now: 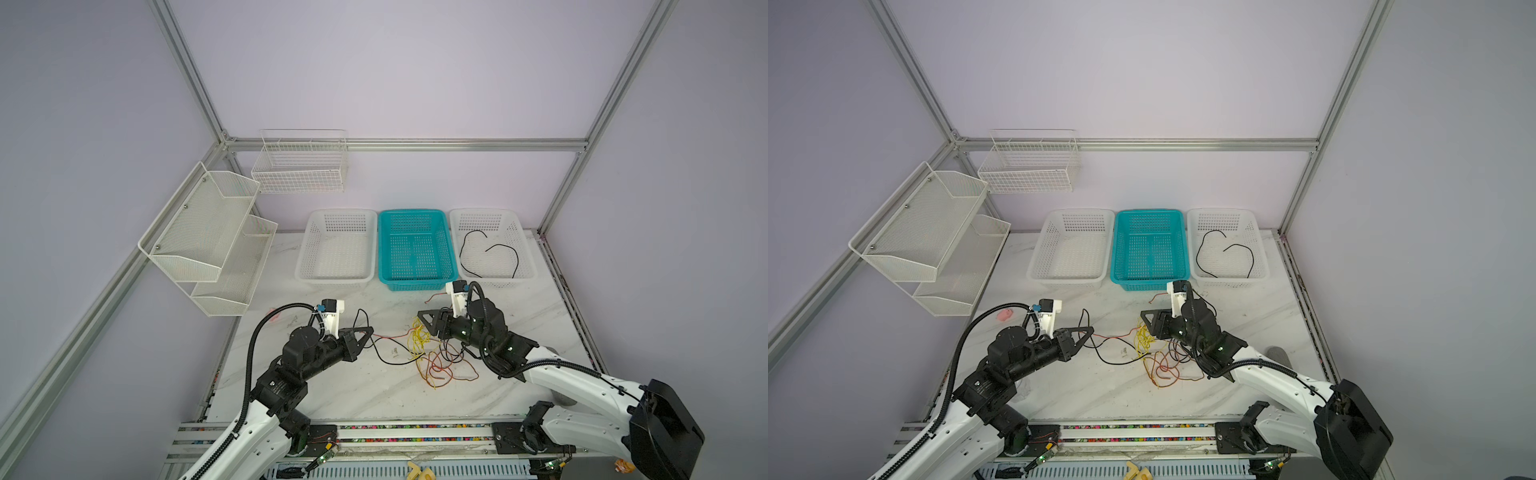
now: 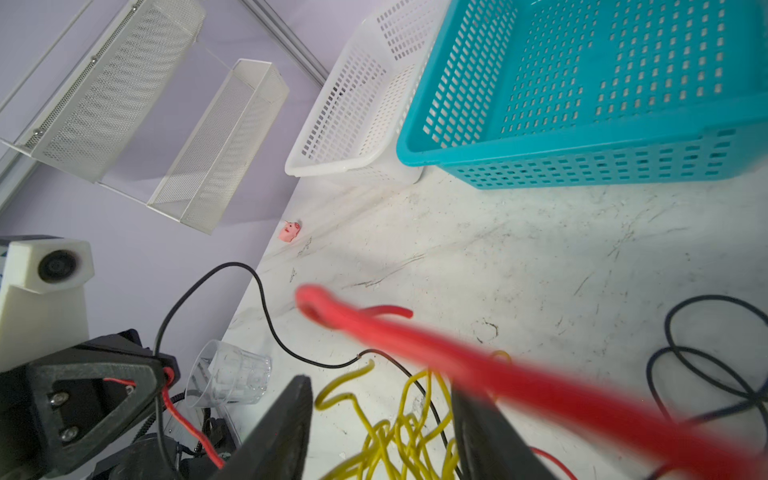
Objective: Untangle the cables
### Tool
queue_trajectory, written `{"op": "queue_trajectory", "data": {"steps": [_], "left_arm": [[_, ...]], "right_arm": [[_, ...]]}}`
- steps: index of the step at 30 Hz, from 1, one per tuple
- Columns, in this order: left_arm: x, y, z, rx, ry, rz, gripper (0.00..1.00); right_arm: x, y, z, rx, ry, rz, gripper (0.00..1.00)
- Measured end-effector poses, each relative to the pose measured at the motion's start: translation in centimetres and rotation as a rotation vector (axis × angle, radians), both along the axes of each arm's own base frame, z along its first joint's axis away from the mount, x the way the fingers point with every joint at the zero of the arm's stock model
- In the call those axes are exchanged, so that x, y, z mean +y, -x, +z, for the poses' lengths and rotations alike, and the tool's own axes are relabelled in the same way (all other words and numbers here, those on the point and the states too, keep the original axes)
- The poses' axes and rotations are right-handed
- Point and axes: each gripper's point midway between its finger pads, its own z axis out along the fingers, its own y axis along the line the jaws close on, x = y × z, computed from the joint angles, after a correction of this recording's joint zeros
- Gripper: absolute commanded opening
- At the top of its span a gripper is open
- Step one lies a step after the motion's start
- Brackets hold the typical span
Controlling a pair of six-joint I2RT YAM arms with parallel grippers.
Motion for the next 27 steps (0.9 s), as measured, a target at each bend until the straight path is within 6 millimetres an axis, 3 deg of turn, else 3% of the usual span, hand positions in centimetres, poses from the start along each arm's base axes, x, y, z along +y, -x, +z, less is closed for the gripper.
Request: {"op": "queue_trajectory", "data": {"steps": [5,8,18,27], "left_arm": [[-0.3,0.0,0.5,-0.014,0.02,-0.016,0.09],[-0.5,0.0,0.4,-0.014,0.025,-0.025,0.18],[-0.5,0.0,-1.7,0.018,-0.02,-0.031,0.54],[-0.1,0.3,-3.3,0.056,-0.081,-0.034,0.7]], "right_arm": [[0.4,0.2,1.4,-0.031,-0.066,0.017,0.11],[0.1,0.2,2.8,-0.069,-0.082,0.009,0.01],[-1.0,-0.9,4.7,-0.159,0.037,-0.04,0.0],[-2.0,-2.3,8.3,-0.243,0.238,-0.075,0.0]]}}
